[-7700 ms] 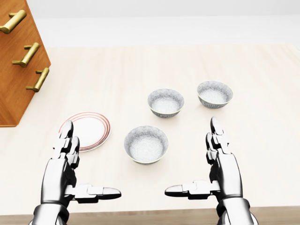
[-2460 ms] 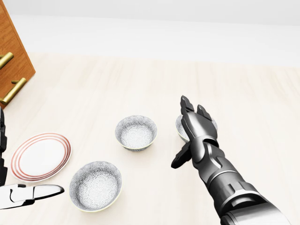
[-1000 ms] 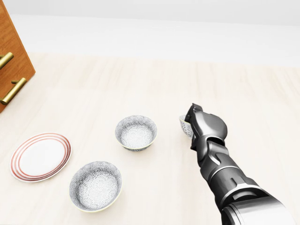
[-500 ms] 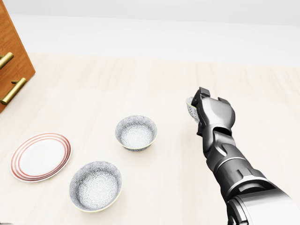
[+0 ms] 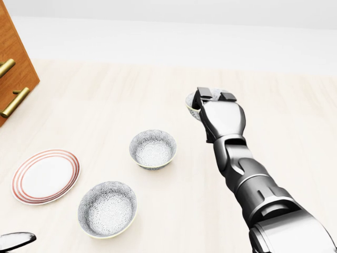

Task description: Stack the bowl at the front on the bowl in the middle.

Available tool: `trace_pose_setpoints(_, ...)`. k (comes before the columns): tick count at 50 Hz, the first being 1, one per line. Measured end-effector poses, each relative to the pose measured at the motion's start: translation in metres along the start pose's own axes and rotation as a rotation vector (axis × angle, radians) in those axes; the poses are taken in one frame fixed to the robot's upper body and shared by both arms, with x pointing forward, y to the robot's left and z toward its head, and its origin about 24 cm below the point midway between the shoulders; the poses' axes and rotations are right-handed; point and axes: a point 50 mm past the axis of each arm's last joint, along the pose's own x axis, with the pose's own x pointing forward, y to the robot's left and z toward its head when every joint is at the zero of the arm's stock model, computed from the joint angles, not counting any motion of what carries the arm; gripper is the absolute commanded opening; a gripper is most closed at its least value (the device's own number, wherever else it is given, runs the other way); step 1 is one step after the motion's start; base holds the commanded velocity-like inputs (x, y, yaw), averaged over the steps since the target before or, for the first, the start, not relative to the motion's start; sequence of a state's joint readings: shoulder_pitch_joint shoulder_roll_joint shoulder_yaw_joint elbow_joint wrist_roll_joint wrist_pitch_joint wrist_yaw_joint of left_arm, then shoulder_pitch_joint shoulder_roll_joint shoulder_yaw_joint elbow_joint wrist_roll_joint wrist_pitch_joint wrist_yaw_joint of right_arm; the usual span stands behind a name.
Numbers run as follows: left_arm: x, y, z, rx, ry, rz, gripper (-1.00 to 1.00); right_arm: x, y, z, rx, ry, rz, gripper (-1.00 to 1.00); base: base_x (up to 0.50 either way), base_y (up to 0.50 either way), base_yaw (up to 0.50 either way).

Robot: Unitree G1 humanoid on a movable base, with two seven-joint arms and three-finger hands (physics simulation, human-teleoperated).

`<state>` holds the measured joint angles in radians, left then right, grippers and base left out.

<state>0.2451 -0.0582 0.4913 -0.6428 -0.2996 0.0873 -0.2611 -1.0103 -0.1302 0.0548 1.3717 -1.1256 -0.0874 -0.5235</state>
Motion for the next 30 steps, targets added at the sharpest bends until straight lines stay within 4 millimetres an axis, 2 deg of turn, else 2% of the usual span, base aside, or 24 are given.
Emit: trace_pose_setpoints(30,0.036,-0.038,-0.035,-0.023,0.091,-0.085,1.0,-0.013,0.02,0.047,-0.13,-0.228,0.016,-1.0,0.0,0.0,0.0)
